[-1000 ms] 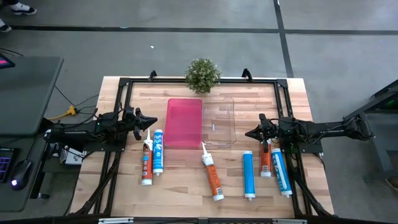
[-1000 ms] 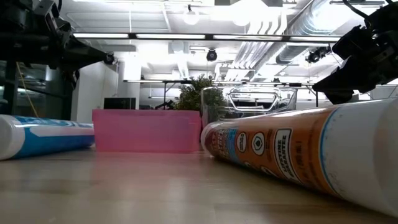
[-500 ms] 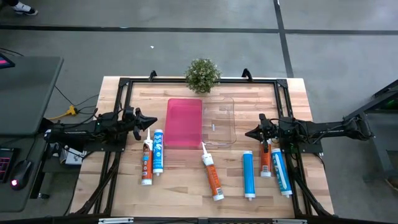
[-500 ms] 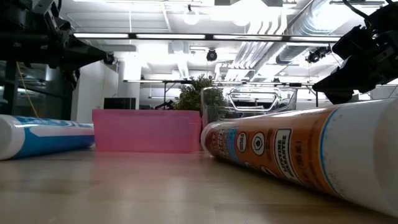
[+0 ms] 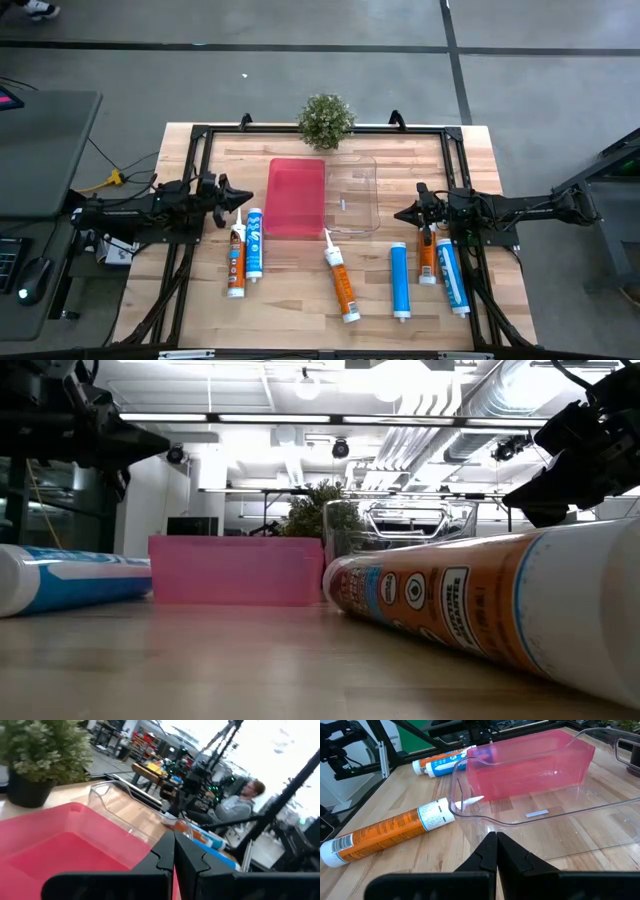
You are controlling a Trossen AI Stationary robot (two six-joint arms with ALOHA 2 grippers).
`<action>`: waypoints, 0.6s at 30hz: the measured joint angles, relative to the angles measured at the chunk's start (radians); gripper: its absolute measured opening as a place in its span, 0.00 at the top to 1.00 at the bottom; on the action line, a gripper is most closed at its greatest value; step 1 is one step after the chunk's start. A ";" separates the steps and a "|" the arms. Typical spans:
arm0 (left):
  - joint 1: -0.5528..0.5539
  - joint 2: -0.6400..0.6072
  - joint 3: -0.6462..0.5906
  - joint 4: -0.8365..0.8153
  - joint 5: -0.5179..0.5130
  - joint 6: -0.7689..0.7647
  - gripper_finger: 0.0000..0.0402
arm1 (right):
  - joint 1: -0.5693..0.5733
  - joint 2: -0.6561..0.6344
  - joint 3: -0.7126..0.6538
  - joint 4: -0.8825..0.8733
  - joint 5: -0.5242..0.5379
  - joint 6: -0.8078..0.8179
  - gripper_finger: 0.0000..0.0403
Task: Pick & place silicon tubes, Sealant and Lysol wipes
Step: Put the left orange sealant into the transparent bin
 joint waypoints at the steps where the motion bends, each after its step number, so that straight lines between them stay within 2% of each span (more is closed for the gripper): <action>1: 0.000 0.000 0.004 -0.007 0.009 0.013 1.00 | 0.000 0.000 0.000 0.000 0.000 0.000 1.00; 5: -0.001 0.003 0.049 -0.128 0.063 0.049 1.00 | 0.000 0.000 0.000 0.000 0.000 0.000 1.00; 10: 0.000 0.025 0.130 -0.277 0.035 0.120 0.98 | 0.000 0.000 0.000 0.000 0.000 0.000 1.00; 14: 0.000 0.050 0.222 -0.436 0.024 0.090 0.90 | 0.000 0.000 0.000 0.000 0.000 0.000 1.00; 18: 0.000 0.082 0.322 -0.592 -0.017 -0.021 0.75 | 0.000 0.000 0.000 0.000 0.000 0.000 1.00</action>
